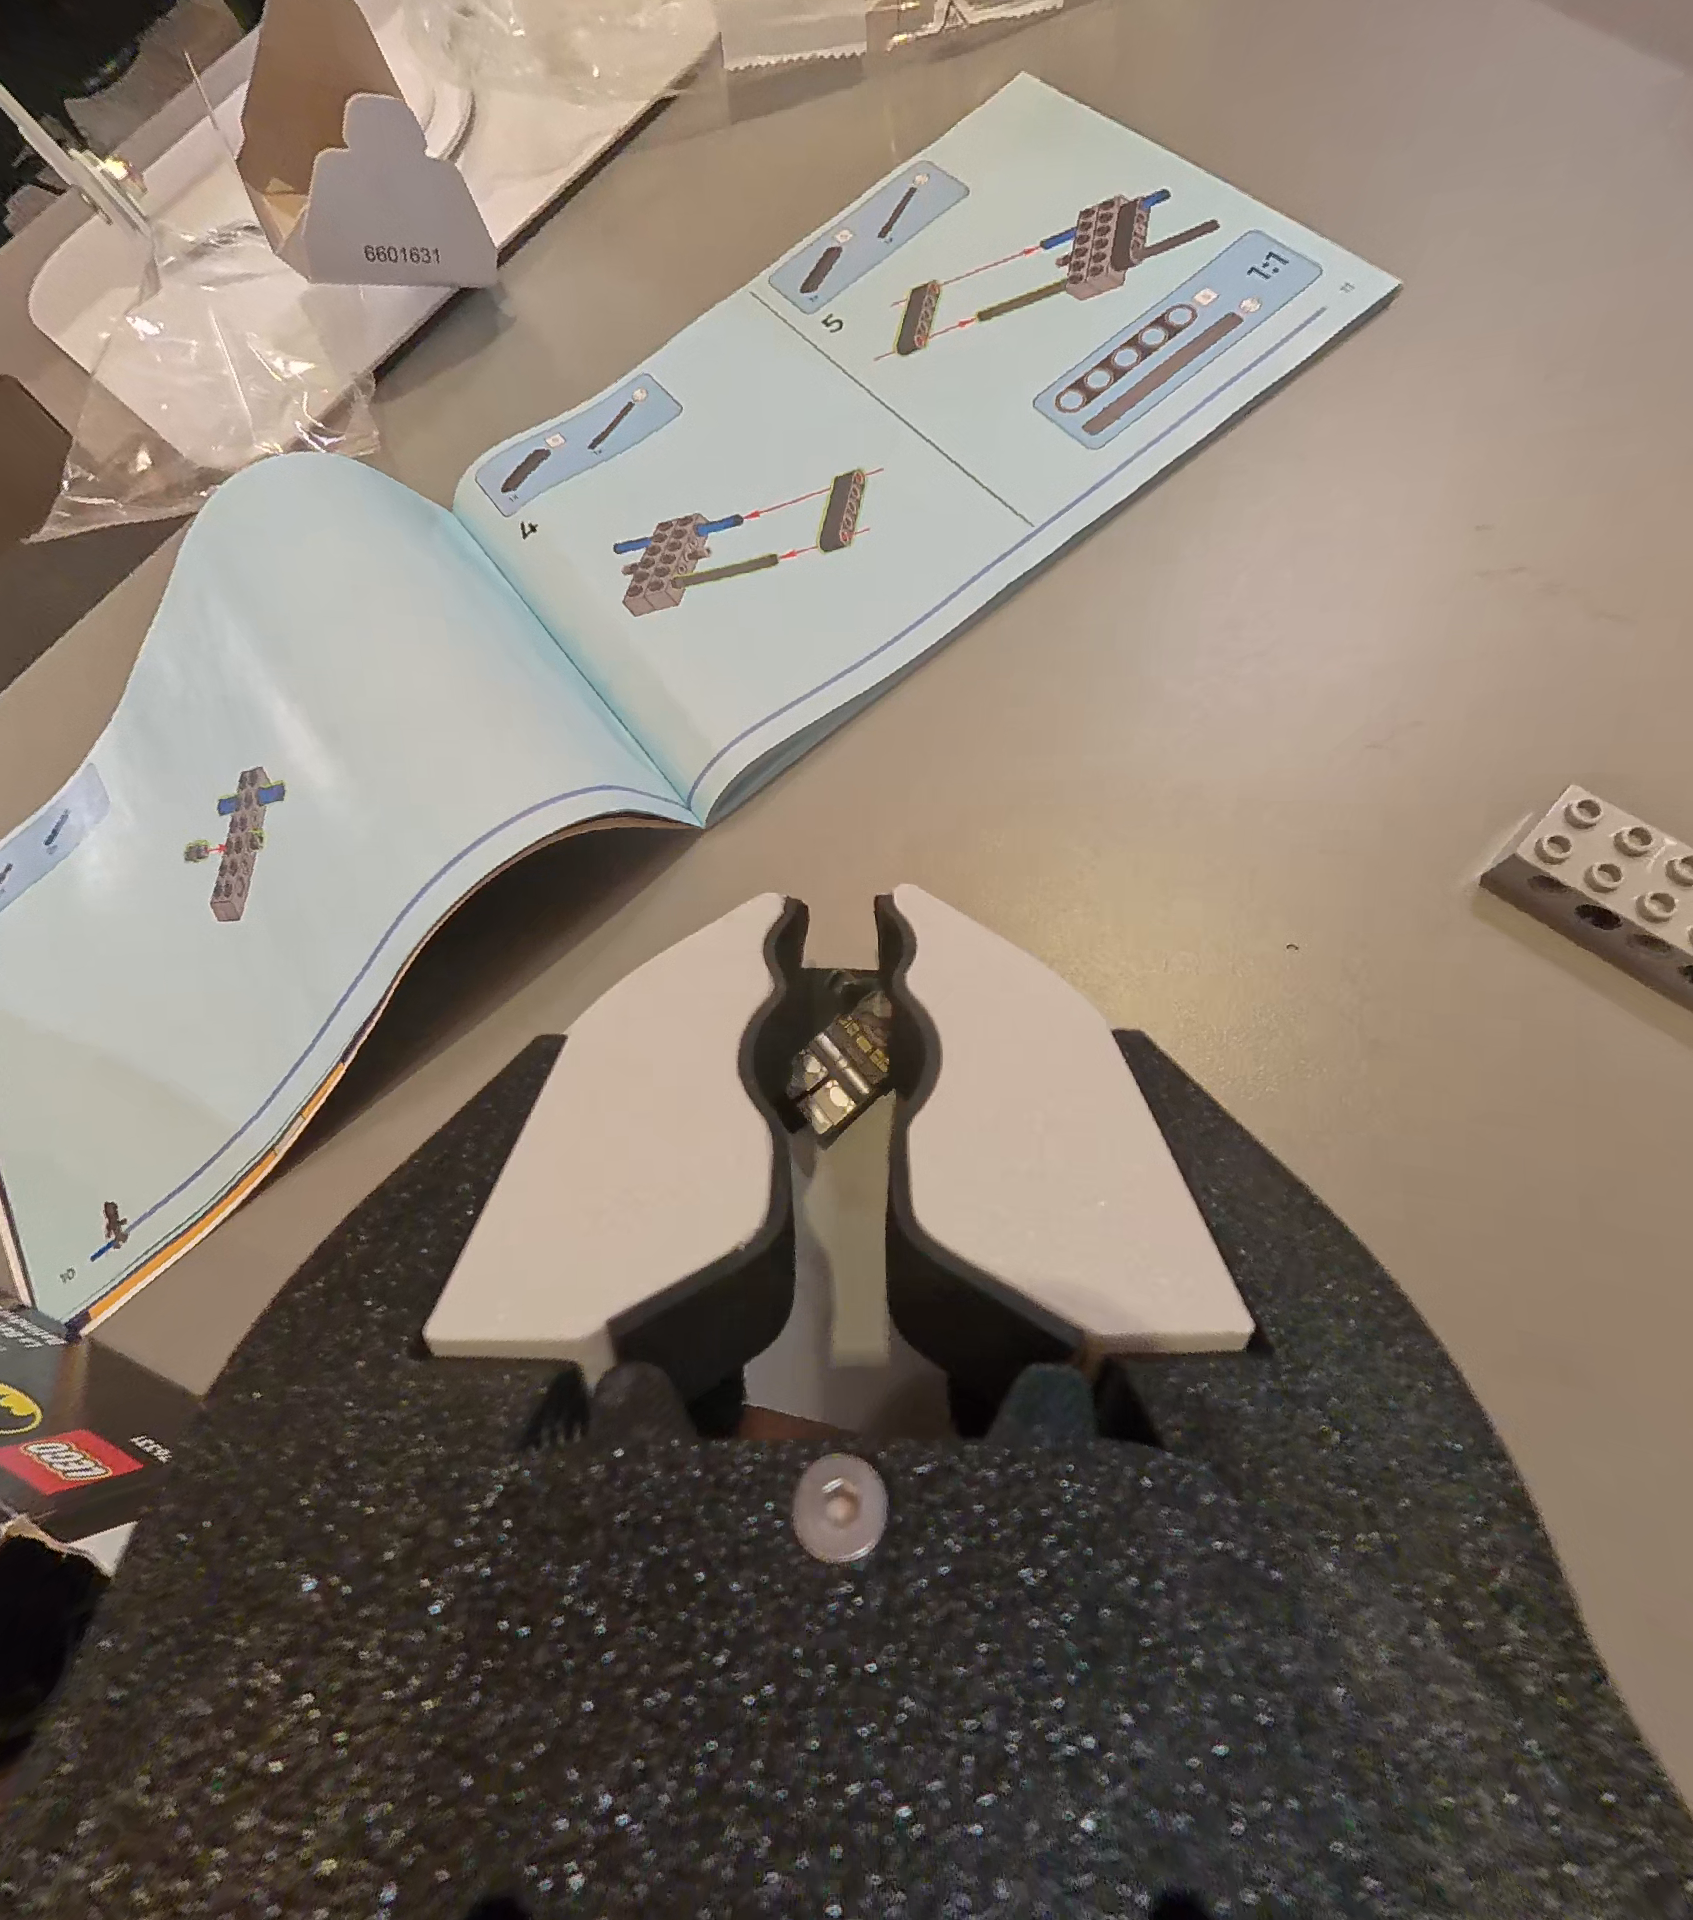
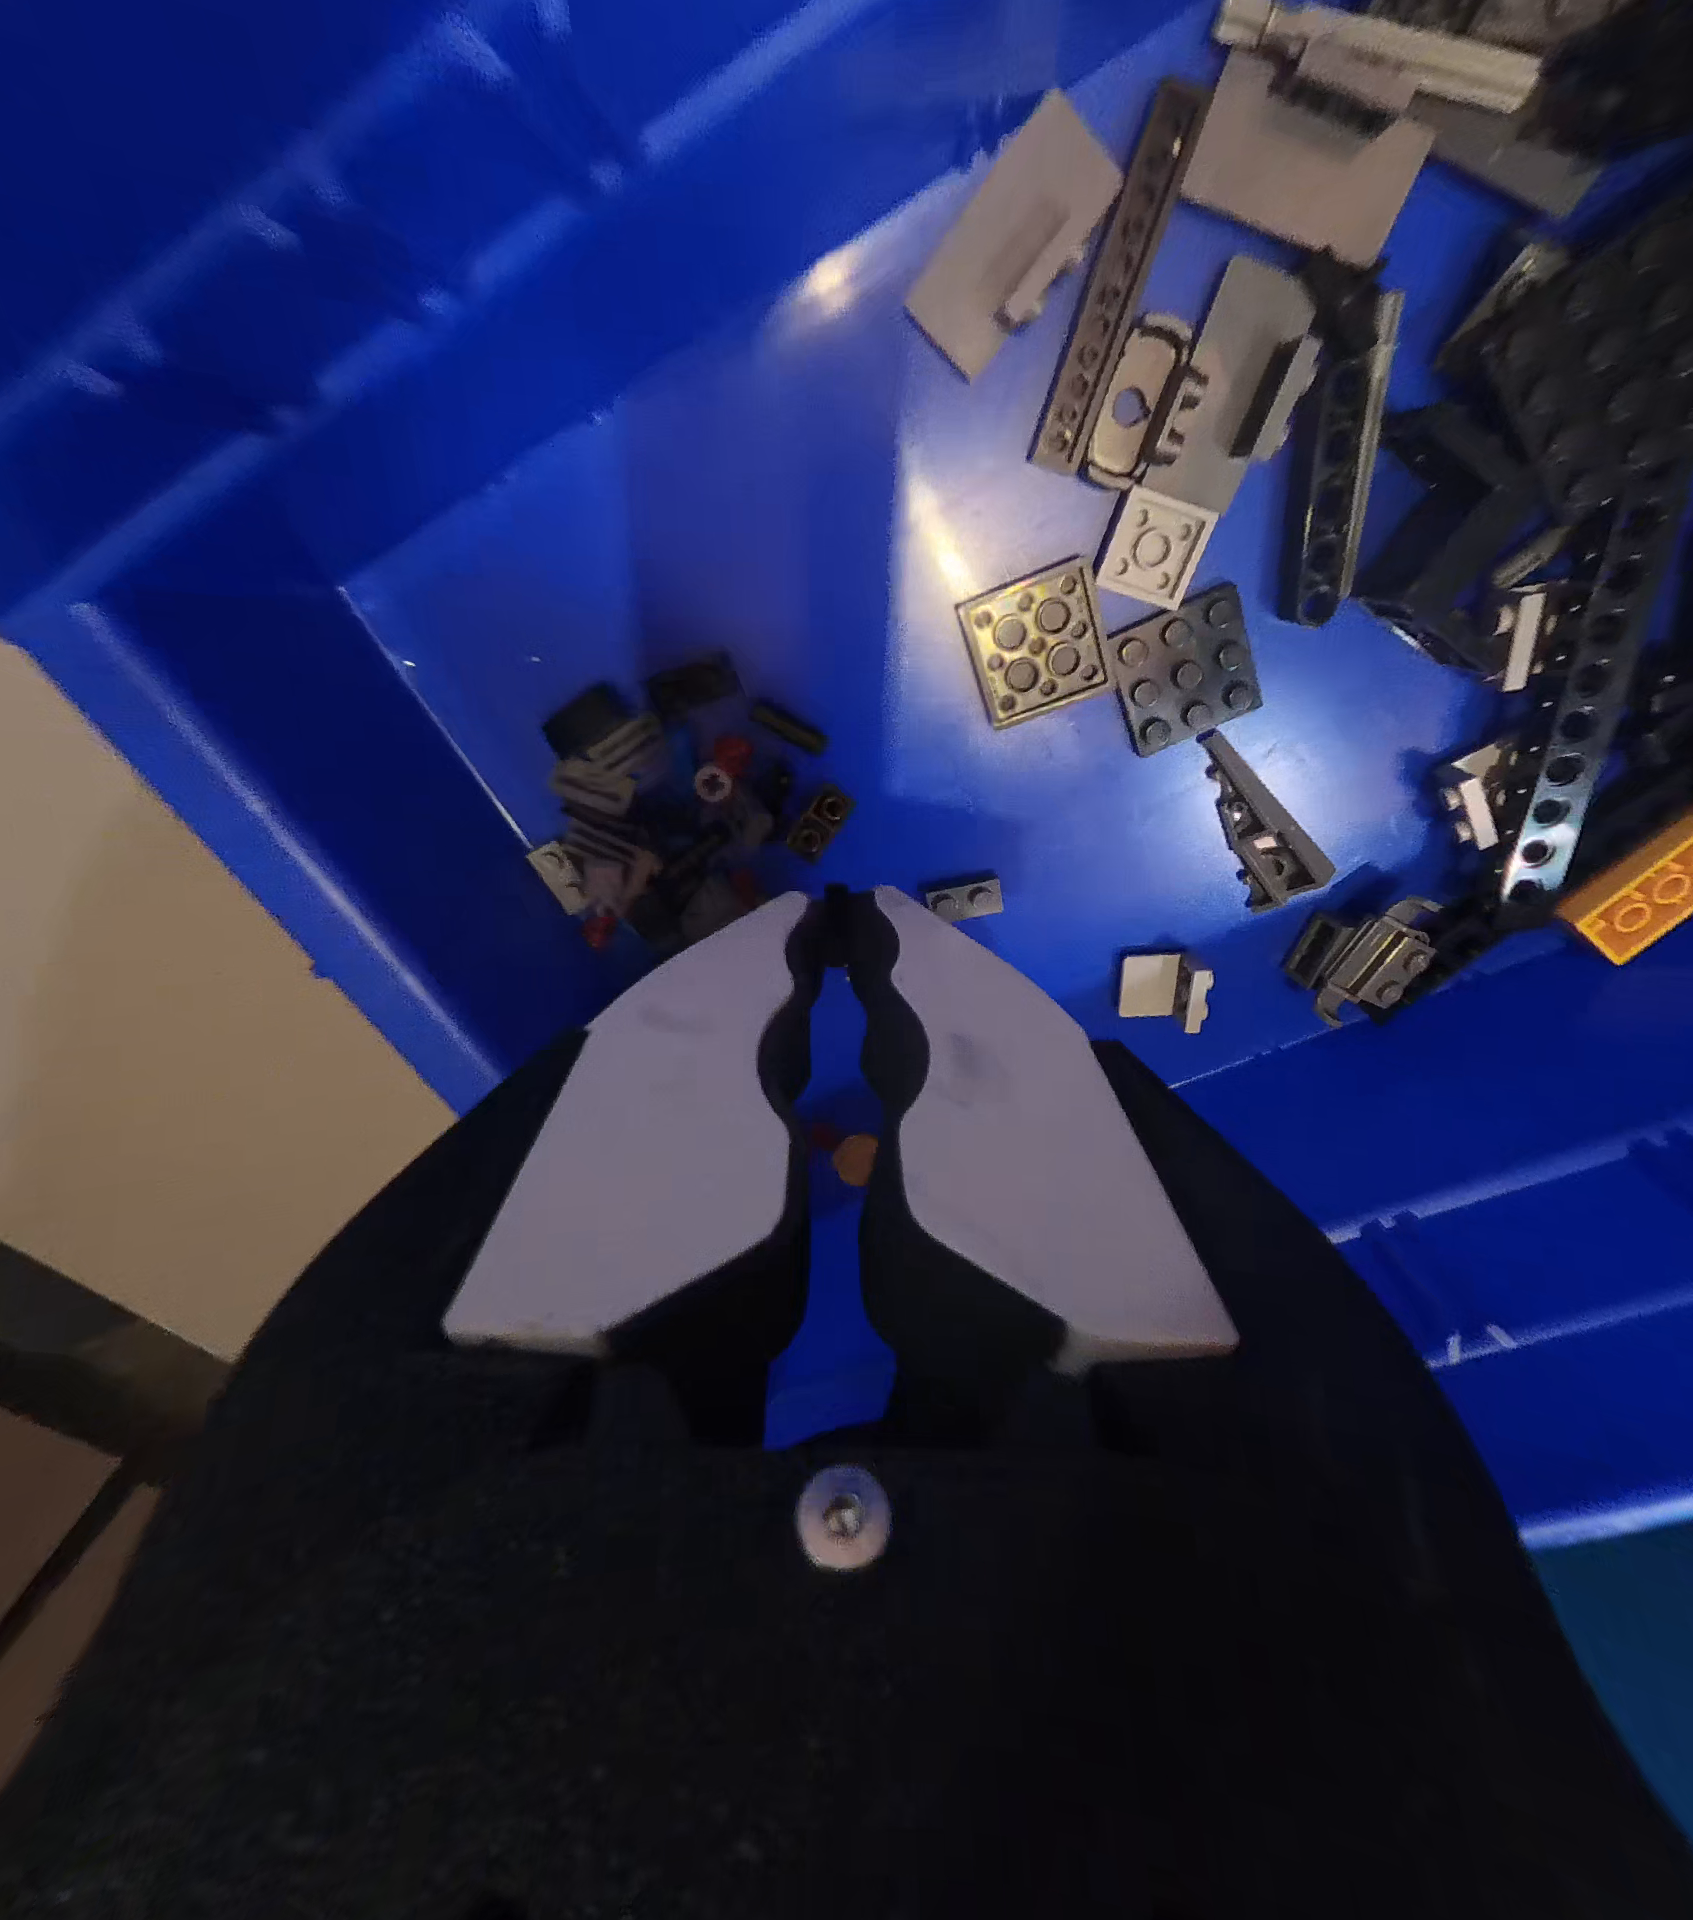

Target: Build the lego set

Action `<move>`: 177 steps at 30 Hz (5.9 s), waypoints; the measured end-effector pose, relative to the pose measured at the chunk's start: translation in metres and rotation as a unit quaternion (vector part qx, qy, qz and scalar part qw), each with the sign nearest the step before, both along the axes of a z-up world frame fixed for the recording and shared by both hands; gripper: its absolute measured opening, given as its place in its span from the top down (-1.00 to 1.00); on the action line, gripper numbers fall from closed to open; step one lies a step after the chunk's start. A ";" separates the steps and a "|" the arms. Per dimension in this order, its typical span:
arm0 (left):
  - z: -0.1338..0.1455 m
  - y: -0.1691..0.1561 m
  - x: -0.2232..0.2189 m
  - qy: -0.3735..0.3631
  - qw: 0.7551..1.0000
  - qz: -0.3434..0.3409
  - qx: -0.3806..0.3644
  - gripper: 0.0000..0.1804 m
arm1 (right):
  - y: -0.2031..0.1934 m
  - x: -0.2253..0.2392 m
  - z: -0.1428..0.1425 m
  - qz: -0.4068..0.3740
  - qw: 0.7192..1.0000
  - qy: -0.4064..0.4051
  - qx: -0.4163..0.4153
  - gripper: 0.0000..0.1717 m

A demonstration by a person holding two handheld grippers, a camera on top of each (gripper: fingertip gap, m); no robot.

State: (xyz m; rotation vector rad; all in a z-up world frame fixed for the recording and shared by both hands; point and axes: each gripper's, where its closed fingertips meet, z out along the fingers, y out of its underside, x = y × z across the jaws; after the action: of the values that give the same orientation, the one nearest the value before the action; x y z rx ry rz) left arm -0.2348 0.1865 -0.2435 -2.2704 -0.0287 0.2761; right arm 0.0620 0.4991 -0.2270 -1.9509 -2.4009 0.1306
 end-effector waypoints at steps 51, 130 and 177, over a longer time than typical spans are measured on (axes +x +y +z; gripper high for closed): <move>-0.007 0.001 -0.007 0.016 0.999 0.019 -0.027 0.85 | -0.043 0.022 0.045 0.236 0.962 0.137 0.011 0.77; 0.001 -0.012 -0.002 0.023 1.000 0.015 0.000 0.86 | -0.111 -0.013 0.056 0.205 0.968 0.140 -0.041 0.93; -0.004 -0.019 -0.001 0.011 1.000 0.023 -0.015 0.86 | -0.207 -0.056 0.055 0.181 0.942 0.267 -0.090 0.79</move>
State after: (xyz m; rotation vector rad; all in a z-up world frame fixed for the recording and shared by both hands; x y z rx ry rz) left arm -0.2354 0.1676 -0.2471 -2.2987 -0.0662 0.3287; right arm 0.0064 0.2916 -0.1722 -1.2658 -2.3802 0.8025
